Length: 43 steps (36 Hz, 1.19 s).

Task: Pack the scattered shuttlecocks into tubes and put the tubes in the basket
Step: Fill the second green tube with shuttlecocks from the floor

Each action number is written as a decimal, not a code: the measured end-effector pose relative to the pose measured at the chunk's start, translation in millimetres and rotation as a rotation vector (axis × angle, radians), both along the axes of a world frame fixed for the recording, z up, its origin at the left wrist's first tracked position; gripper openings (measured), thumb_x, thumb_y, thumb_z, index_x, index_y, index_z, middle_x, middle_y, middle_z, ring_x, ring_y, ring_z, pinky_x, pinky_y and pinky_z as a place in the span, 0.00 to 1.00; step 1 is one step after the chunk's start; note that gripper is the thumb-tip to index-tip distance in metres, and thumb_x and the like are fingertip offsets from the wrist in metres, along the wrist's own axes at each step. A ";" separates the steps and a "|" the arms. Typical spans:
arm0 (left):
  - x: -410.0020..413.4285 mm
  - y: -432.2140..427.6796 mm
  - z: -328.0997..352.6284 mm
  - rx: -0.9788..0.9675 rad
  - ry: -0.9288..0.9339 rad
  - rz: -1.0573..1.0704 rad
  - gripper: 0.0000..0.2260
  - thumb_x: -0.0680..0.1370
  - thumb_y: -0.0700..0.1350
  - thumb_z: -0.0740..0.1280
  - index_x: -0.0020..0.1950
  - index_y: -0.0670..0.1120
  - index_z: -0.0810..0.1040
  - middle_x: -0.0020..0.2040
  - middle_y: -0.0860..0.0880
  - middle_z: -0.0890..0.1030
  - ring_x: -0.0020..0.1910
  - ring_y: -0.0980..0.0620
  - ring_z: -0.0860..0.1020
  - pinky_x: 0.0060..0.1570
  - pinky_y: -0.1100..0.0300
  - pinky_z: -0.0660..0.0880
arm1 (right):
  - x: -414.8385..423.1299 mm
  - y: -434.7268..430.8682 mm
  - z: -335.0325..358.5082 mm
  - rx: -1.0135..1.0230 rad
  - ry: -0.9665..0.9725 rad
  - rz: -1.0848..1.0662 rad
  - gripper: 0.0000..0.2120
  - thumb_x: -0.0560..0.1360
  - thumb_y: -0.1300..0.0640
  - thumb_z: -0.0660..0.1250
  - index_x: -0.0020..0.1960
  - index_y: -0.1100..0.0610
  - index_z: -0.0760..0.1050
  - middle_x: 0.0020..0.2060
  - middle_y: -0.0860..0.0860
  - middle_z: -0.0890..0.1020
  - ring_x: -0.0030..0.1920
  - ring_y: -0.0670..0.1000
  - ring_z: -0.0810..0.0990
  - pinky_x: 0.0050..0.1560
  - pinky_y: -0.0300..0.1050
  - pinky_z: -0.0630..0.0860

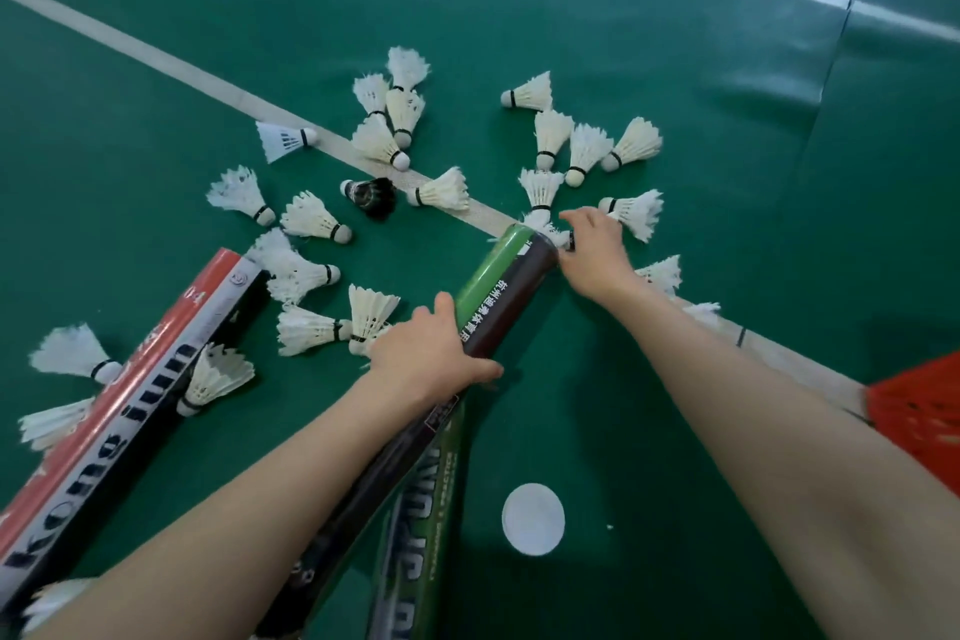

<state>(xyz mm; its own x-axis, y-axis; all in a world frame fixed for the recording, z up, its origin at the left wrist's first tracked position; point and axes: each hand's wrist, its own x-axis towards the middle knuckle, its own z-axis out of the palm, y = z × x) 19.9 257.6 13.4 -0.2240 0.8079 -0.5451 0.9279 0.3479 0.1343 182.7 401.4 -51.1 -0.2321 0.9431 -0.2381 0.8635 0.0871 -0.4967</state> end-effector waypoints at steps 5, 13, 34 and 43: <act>-8.1 16.9 -2.4 0.030 0.025 0.069 0.37 0.67 0.68 0.68 0.65 0.47 0.61 0.56 0.46 0.74 0.54 0.43 0.75 0.45 0.53 0.69 | -12.7 23.1 -15.6 -0.027 -0.066 0.048 0.17 0.80 0.50 0.59 0.64 0.58 0.72 0.69 0.56 0.66 0.70 0.57 0.58 0.71 0.49 0.55; -13.5 29.9 -8.3 0.100 -0.005 0.147 0.41 0.68 0.64 0.71 0.72 0.52 0.54 0.58 0.43 0.69 0.58 0.41 0.71 0.50 0.50 0.70 | -11.6 25.5 -3.3 0.182 0.471 -0.243 0.07 0.79 0.59 0.58 0.45 0.61 0.69 0.47 0.52 0.70 0.48 0.51 0.67 0.52 0.47 0.67; -9.3 9.9 -5.0 0.317 -0.021 0.070 0.43 0.67 0.65 0.71 0.75 0.57 0.52 0.57 0.49 0.67 0.57 0.48 0.68 0.55 0.53 0.71 | -0.5 -8.8 34.9 -0.285 0.882 -0.007 0.25 0.81 0.39 0.48 0.73 0.47 0.64 0.71 0.47 0.69 0.71 0.47 0.66 0.75 0.50 0.58; -4.3 0.7 -9.8 0.225 0.033 0.018 0.43 0.67 0.66 0.70 0.74 0.57 0.52 0.58 0.48 0.67 0.60 0.47 0.69 0.53 0.53 0.70 | 7.6 -21.8 25.9 -0.421 0.748 0.034 0.28 0.79 0.36 0.45 0.75 0.45 0.61 0.74 0.45 0.63 0.74 0.44 0.58 0.76 0.49 0.50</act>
